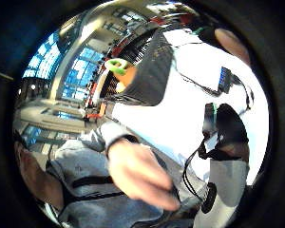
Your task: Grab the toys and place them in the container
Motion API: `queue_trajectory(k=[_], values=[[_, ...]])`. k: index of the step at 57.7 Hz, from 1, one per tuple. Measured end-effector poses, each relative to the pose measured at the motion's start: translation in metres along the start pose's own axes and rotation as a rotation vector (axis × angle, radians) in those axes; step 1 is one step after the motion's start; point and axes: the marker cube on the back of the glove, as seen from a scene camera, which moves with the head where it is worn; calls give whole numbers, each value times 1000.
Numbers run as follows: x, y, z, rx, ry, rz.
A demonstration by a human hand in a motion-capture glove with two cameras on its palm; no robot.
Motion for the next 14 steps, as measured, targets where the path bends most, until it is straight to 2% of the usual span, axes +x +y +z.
queue_trajectory(k=[14], values=[[53,21,32,45,-113,90]])
